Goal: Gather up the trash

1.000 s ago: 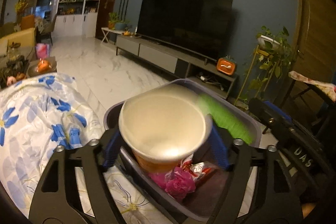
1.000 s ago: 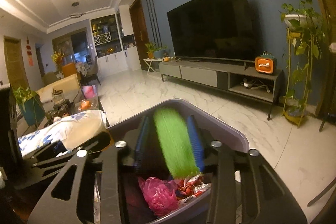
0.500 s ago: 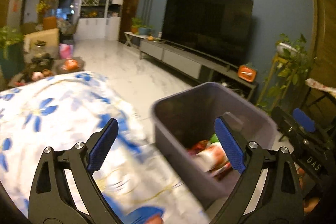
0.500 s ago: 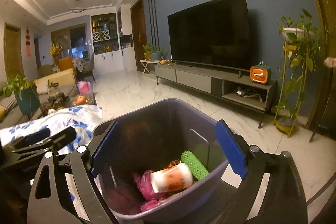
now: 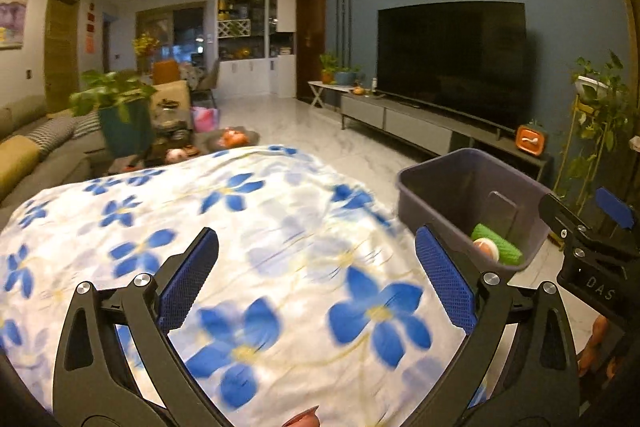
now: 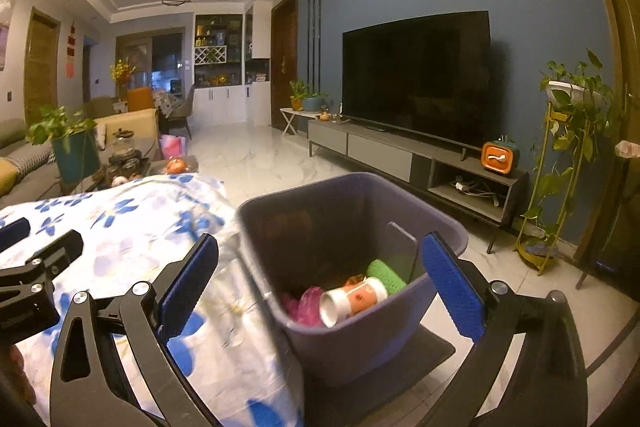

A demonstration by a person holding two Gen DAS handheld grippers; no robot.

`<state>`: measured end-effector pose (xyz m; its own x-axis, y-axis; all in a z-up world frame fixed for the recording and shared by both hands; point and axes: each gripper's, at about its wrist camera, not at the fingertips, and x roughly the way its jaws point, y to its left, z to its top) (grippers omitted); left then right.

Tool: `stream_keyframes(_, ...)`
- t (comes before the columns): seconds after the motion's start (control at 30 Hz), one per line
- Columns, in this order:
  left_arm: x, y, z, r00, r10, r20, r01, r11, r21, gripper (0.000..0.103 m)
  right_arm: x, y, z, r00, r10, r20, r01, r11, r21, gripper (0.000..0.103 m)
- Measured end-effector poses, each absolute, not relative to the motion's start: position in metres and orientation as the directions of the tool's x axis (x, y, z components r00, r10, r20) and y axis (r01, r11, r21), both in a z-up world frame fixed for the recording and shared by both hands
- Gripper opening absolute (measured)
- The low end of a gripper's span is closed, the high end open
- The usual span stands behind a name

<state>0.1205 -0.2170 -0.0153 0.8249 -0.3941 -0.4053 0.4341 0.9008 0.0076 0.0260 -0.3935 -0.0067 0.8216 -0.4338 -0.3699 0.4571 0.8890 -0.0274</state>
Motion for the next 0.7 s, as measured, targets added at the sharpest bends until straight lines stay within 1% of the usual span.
stream_keyframes(0.1, 0.104, -0.194, -0.015, 0.843, -0.348, -0.410, 0.393, 0.919, 0.027, 0.097, 0.017, -0.368, -0.003, 0.836, -0.408, -0.368, 0.424, 0.905, -0.039, 0.098)
stream_keyframes(0.27, 0.084, -0.163, -0.011, 0.853, -0.315, -0.416, 0.355, 0.935, 0.021, 0.097, -0.003, -0.335, 0.006, 0.856, -0.387, -0.343, 0.399, 0.916, -0.039, 0.098)
stream_keyframes(0.5, 0.056, -0.122, -0.008, 0.861, -0.300, -0.411, 0.322, 0.946, -0.016, 0.097, -0.028, -0.304, 0.013, 0.868, -0.382, -0.319, 0.390, 0.920, -0.041, 0.098)
stream_keyframes(0.7, 0.039, -0.108, -0.006, 0.866, -0.294, -0.404, 0.309, 0.951, -0.031, 0.097, -0.043, -0.289, 0.012, 0.872, -0.362, -0.330, 0.369, 0.928, -0.043, 0.098)
